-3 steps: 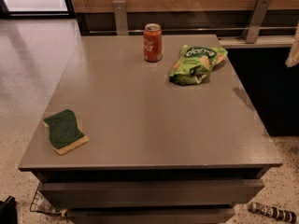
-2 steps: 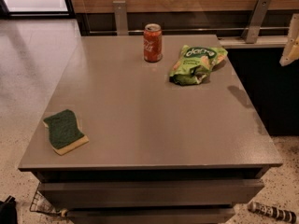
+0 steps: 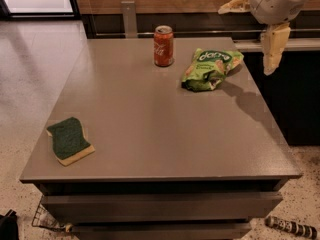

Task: Move green rice chip bag near sponge

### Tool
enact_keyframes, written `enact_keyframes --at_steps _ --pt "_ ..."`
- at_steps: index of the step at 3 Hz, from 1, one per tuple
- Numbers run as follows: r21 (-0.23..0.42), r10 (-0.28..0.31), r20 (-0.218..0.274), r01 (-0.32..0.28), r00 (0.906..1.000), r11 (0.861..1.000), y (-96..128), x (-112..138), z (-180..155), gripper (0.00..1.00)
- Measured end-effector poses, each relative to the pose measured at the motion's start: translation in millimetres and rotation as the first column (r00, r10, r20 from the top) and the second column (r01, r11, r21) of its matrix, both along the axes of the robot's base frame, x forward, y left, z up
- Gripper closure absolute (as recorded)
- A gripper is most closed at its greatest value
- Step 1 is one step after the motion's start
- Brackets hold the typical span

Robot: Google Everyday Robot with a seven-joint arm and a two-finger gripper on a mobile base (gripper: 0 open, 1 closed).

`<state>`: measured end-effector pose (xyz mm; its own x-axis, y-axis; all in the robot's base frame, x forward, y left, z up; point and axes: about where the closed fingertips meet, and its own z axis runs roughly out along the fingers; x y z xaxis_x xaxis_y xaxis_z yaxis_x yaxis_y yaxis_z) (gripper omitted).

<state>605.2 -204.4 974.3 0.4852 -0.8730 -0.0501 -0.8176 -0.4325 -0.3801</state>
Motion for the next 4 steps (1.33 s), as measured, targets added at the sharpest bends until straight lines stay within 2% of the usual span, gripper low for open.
enact_keyframes --at_steps 1,3,4 --pt "-0.038 0.009 -0.026 -0.01 0.9996 0.999 12 24 -29 0.0" --pt "-0.013 0.039 -0.052 -0.039 0.9979 0.999 35 70 -75 0.0" --pt "-0.012 0.063 -0.102 -0.065 0.9928 0.998 45 82 -102 0.0"
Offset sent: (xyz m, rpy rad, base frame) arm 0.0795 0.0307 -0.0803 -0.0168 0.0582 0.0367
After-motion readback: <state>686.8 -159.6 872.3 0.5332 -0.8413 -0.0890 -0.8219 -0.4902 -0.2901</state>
